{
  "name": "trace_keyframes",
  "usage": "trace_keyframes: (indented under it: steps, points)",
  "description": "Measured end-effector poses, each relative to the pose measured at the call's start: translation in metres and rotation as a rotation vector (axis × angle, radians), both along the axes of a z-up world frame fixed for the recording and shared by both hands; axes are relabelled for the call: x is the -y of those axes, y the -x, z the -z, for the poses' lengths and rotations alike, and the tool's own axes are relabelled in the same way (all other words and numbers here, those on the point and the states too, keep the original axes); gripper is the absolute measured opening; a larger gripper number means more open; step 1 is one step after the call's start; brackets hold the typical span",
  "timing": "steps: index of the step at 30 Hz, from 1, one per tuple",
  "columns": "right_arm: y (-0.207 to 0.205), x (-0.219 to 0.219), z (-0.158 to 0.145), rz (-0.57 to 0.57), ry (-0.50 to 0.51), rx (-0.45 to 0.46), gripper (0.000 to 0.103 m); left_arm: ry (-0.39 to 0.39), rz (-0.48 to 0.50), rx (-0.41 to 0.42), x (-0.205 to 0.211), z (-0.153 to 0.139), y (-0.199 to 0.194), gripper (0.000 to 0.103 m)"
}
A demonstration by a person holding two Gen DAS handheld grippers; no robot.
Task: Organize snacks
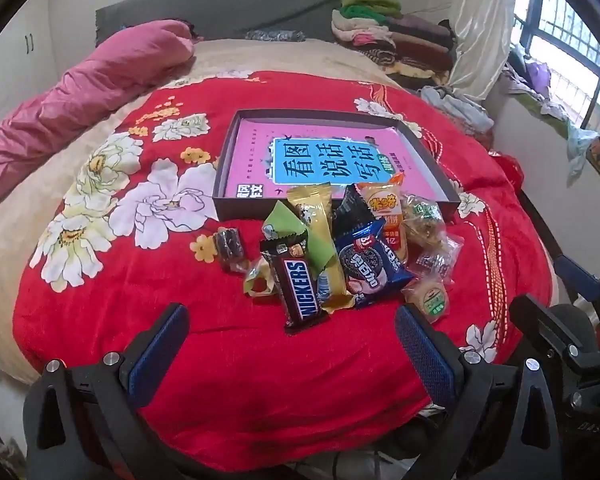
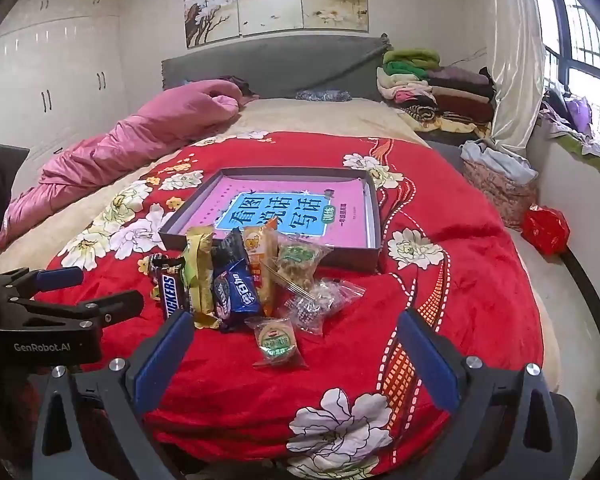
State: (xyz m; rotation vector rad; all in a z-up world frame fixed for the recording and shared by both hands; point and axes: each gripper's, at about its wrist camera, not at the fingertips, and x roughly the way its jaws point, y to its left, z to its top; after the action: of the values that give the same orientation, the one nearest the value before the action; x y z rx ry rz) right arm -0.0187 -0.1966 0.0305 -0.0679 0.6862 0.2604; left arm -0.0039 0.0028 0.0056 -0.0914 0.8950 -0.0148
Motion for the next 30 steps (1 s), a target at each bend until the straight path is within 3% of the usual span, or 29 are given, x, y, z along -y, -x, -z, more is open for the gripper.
trace_keyframes:
  steps: [30]
  points:
    - [-0.0002, -0.0007, 0.0009, 0.005, 0.007, -0.004, 0.102, -0.011, 0.024, 0.021, 0.0064, -0.0030, 0.0023, 0.102]
